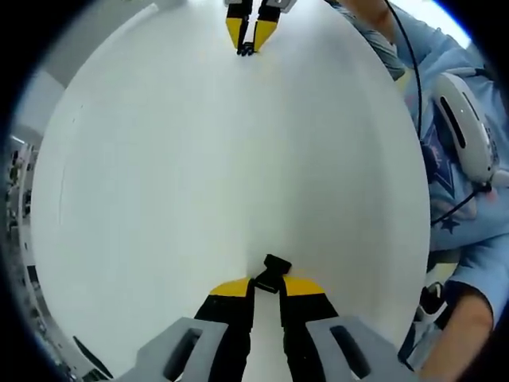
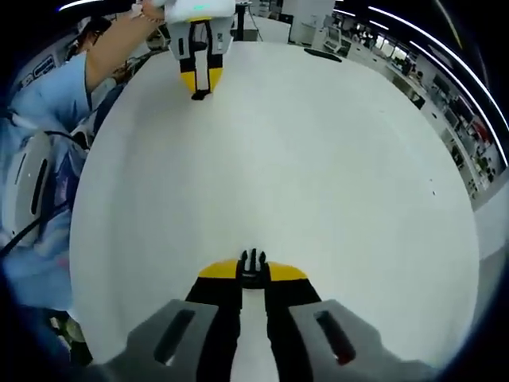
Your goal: Snap the two parts of the plastic buckle together until the buckle closes and remains connected.
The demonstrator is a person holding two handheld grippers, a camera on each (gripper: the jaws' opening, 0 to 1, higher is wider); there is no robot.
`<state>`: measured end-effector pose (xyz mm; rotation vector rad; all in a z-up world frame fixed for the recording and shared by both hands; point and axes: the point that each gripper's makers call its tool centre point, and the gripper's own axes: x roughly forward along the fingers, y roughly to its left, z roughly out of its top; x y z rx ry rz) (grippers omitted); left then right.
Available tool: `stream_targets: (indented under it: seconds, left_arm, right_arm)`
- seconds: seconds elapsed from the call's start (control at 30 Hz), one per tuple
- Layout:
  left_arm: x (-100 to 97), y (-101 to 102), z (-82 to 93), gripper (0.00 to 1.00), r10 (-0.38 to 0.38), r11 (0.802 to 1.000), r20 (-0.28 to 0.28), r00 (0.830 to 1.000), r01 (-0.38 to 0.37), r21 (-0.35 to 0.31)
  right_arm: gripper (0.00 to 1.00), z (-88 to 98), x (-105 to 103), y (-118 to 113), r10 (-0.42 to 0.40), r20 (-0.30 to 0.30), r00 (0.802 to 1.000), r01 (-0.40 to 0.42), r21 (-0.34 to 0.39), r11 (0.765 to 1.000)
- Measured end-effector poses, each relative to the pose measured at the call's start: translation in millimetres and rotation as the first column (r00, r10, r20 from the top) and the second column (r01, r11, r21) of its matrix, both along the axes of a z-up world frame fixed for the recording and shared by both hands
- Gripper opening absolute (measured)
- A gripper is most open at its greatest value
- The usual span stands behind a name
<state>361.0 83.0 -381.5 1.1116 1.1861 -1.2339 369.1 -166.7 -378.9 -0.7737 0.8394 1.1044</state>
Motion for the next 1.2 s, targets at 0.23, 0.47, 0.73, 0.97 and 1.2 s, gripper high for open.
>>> stream_targets:
  seconds: [0.23,0.47,0.73,0.97,1.2]
  left_arm:
    - [-4.1,-3,0.2,0.11,0.010,1.000,0.001,1.000,-0.010,-0.010]
    - [-9.6,-3,0.8,0.11,0.016,1.000,-0.003,1.000,-0.016,-0.011]
    - [-17.4,-5,1.7,0.11,0.024,1.000,-0.005,1.000,-0.024,-0.010]
    - [-22.0,-5,2.5,0.11,0.029,0.999,-0.007,1.000,-0.030,-0.024]
    - [-28.8,-3,2.6,0.11,0.034,0.999,-0.006,0.999,-0.034,-0.029]
  right_arm:
    - [0.10,0.5,-12,-8,0.010,0.000,1.000,-0.010,-0.003,1.000]
    - [0.10,1.5,-21,-14,0.002,0.002,1.000,-0.002,0.015,1.000]
    - [0.10,3.1,-31,-21,0.006,0.006,1.000,-0.006,0.016,1.000]
    - [0.10,4.3,-39,-25,0.013,0.006,1.000,-0.013,0.015,1.000]
    - [0.10,5.4,-46,-25,0.052,0.017,0.999,-0.052,-0.006,0.999]
